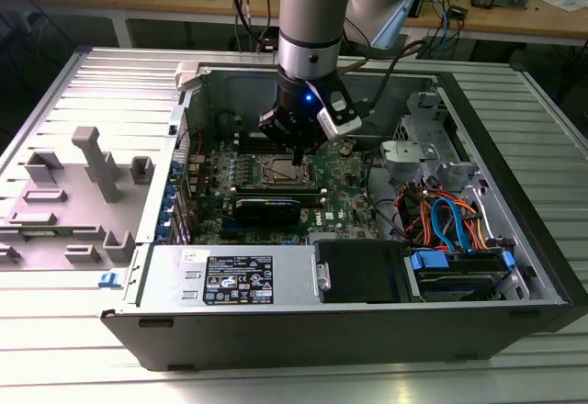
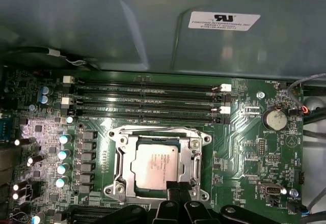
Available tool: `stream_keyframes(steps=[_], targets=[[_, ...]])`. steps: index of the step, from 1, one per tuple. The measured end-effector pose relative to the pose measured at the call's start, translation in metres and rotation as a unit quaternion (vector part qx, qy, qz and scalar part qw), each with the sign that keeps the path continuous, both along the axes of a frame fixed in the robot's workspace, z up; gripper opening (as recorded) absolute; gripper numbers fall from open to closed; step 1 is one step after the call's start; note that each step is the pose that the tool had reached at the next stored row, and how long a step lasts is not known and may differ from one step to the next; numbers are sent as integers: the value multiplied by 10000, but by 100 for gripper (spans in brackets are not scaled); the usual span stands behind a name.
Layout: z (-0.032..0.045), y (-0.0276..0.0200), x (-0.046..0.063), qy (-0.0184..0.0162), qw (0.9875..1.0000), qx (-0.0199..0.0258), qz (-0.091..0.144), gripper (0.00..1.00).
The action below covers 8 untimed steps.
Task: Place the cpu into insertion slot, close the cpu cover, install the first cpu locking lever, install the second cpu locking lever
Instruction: 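Install the second cpu locking lever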
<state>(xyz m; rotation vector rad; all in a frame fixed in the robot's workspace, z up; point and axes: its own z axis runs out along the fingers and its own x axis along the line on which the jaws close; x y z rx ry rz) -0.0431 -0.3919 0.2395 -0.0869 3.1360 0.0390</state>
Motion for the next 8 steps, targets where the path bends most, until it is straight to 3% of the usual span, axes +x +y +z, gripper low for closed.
stream_keyframes(steps=[8], targets=[[1, -141, -4, 0, 10000, 1, -1, 11]])
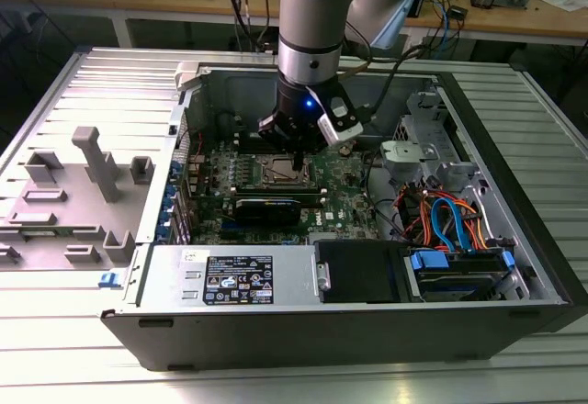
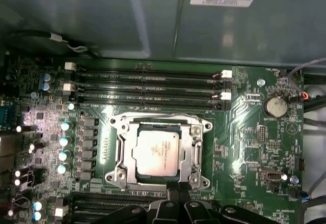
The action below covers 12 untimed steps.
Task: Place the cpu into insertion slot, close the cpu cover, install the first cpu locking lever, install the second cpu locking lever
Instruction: 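Install the second cpu locking lever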
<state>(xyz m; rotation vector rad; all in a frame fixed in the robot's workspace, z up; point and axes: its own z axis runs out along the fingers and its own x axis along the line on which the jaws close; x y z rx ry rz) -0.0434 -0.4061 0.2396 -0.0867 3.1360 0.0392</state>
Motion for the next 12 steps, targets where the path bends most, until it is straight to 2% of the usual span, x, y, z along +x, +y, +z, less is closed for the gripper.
stream_keyframes(steps=[1, 2, 4, 5, 6, 7, 9, 11, 12], targets=[[0, -10, -1, 0, 10000, 3, 0, 11], [3, -19, -2, 0, 10000, 32, 0, 11], [7, -32, -11, 0, 9999, 141, 0, 11], [13, -33, -15, 1, 9998, 175, 0, 11], [28, -35, -21, 0, 9997, 231, 0, 11], [42, -41, -26, 0, 9997, 261, 0, 11], [44, -64, -29, 0, 9996, 276, 1, 11], [44, -141, -45, 0, 9996, 298, 0, 11], [44, -164, -50, 0, 9995, 302, 0, 11]])
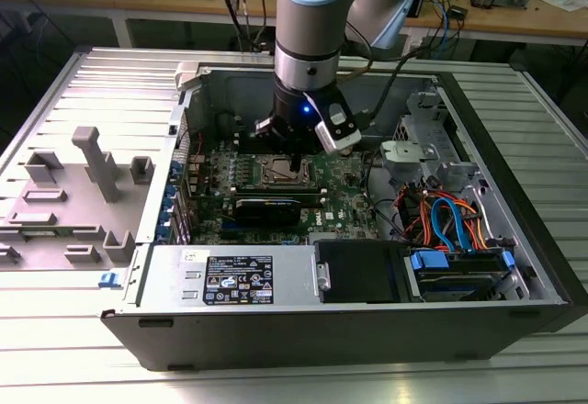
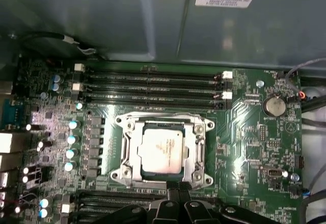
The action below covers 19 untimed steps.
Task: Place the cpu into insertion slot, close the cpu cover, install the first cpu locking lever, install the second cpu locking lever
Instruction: 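Install the second cpu locking lever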
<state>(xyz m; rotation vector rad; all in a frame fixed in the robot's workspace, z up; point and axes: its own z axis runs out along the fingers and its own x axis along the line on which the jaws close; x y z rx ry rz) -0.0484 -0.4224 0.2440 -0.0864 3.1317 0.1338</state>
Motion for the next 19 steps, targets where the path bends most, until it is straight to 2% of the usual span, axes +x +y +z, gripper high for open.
stream_keyframes(steps=[2, 7, 11, 13, 15, 17, 19], targets=[[1, -38, -11, 0, 10000, 3, 0, 11], [-19, -78, -71, 0, 10000, 4, 0, 11], [-50, -145, -113, 0, 10000, 13, -1, 11], [-56, -151, -158, 0, 10000, 42, 0, 11], [-73, -168, -215, 0, 9999, 104, 0, 11], [-103, -203, -228, 0, 9999, 135, 0, 11], [-117, -214, -240, 0, 9999, 165, -1, 11]])
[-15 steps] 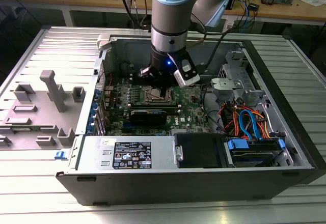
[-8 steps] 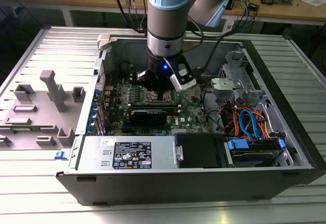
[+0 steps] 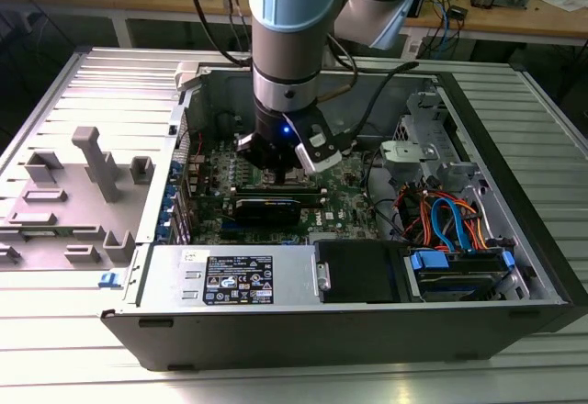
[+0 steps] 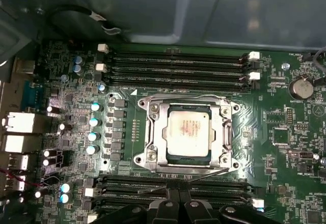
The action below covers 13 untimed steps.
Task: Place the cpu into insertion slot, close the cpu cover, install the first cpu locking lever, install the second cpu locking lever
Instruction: 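Install the second cpu locking lever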
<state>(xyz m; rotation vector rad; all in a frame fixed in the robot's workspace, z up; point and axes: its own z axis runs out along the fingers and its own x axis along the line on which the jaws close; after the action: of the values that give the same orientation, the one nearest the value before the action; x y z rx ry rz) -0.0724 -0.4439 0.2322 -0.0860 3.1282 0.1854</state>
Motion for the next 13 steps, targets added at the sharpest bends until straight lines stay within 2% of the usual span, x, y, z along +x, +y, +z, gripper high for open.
stream_keyframes(steps=[3, 4, 5, 9, 13], targets=[[-13, -3, -57, 0, 10000, 88, 1, 11], [-21, -6, -84, 0, 9999, 132, 1, 11], [-28, -8, -100, 0, 9999, 148, 1, 11], [-88, -18, -130, 1, 9998, 177, 6, 11], [-92, -19, -133, 1, 9998, 187, 8, 11]])
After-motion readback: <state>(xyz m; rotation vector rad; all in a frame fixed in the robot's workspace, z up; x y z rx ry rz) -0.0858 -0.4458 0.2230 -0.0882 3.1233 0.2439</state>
